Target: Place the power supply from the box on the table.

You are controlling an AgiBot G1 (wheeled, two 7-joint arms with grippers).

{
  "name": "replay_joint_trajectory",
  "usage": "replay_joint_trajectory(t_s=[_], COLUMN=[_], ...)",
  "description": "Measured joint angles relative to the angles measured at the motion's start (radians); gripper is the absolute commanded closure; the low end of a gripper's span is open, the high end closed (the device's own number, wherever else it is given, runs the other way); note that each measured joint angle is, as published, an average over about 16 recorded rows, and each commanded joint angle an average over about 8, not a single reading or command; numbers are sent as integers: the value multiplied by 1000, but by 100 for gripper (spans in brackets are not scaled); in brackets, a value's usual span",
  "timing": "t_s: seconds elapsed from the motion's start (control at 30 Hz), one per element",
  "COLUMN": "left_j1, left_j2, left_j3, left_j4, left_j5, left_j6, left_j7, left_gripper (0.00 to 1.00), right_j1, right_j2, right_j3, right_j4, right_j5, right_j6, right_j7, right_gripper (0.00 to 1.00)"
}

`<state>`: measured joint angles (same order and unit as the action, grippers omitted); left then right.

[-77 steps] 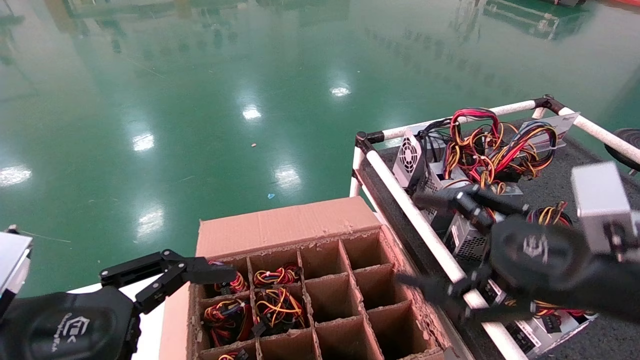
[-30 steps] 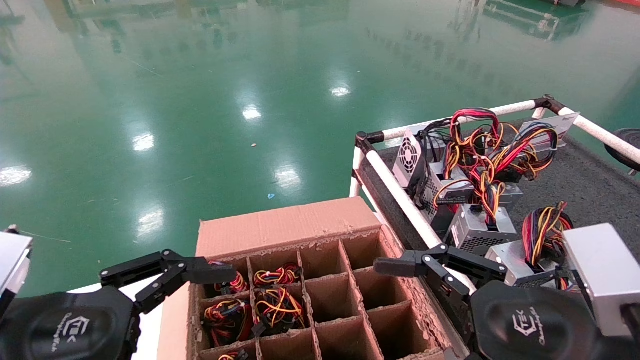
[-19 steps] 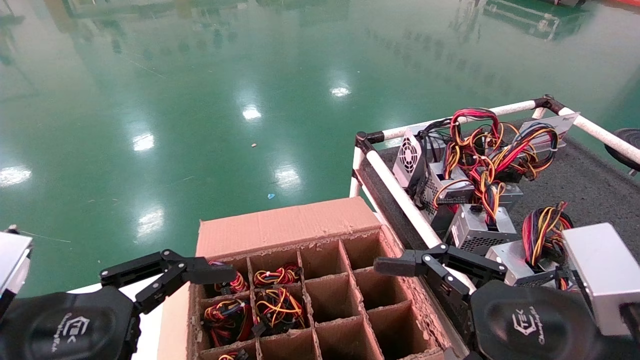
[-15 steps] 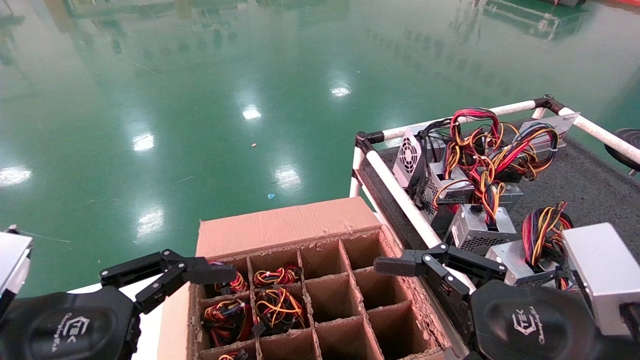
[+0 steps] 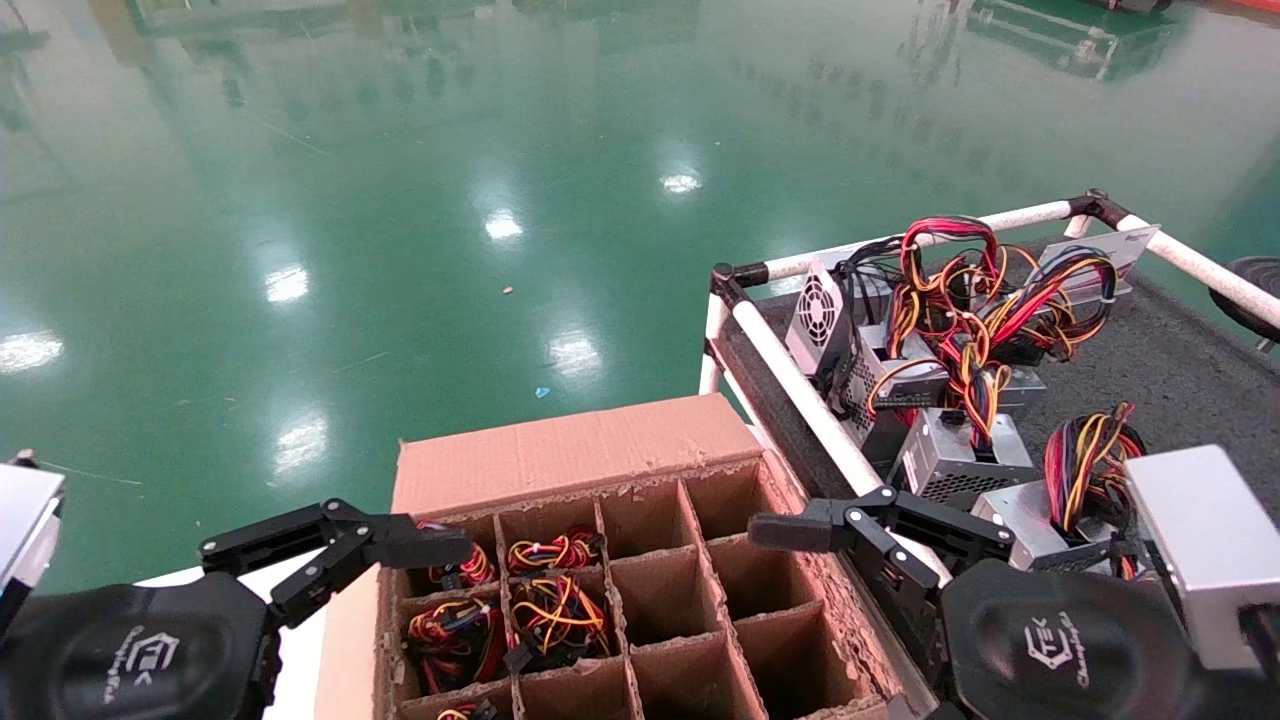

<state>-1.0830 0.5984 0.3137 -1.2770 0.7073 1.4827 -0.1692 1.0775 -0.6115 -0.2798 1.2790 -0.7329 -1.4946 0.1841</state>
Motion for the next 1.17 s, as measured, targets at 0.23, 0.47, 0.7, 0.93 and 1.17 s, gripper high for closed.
replay_joint_trajectory(t_s=[0.23,0.47,0.7,0.93,1.17], left_j1=[0,0,0,0,0], left_j2=[0,0,0,0,0], left_j3=[0,0,0,0,0], left_j4=[0,0,0,0,0], left_j5=[0,0,0,0,0], left_j6=[0,0,0,0,0], left_j7=[0,0,0,0,0], left_gripper=[0,0,0,0,0], right_j1=[0,0,0,0,0], right_j2=[0,0,0,0,0], right_j3=[0,0,0,0,0], right_j4=[0,0,0,0,0], right_j5=[0,0,0,0,0], right_j6=[0,0,0,0,0], right_j7=[0,0,0,0,0], right_gripper=[0,0,0,0,0])
